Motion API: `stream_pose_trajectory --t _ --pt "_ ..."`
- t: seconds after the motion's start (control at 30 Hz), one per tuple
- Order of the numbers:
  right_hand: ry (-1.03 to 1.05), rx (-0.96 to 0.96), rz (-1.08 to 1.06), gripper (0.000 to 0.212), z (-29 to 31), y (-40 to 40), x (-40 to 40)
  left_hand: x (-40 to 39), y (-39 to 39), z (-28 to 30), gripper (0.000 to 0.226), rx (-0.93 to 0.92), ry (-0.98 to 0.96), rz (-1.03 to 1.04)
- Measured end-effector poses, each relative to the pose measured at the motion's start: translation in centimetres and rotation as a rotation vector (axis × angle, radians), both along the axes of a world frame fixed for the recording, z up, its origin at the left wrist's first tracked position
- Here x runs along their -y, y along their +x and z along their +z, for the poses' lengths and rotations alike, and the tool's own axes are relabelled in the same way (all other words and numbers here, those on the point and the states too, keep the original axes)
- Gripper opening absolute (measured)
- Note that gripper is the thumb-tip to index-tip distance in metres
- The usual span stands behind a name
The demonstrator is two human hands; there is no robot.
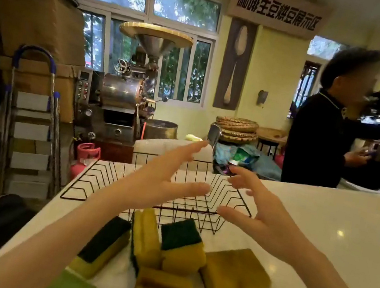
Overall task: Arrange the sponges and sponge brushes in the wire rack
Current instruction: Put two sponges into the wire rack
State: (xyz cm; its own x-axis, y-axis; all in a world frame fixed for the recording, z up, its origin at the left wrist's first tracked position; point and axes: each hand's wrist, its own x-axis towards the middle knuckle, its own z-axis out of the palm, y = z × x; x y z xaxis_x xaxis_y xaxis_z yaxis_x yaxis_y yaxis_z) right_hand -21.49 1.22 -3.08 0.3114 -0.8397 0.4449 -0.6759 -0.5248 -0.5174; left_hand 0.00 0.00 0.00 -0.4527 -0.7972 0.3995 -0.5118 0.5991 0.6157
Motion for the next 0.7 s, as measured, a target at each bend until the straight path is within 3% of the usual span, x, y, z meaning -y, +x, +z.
stream_pose_trajectory --t 0.17,0.37,0.7 --pt "0.120 -0.056 0.056 0.060 -4.2 -1.7 -0.7 -0.4 -1.4 -3.2 0.080 0.246 -0.015 -0.035" --pt "0.316 -0.096 0.105 0.060 -6.5 -2.7 -0.5 0.9 -1.7 -5.3 0.071 0.611 0.142 -0.086" --pt "0.435 -0.132 0.149 0.063 -7.2 -3.8 -0.5 2.3 -1.2 -5.4 0.076 0.651 0.273 -0.082"
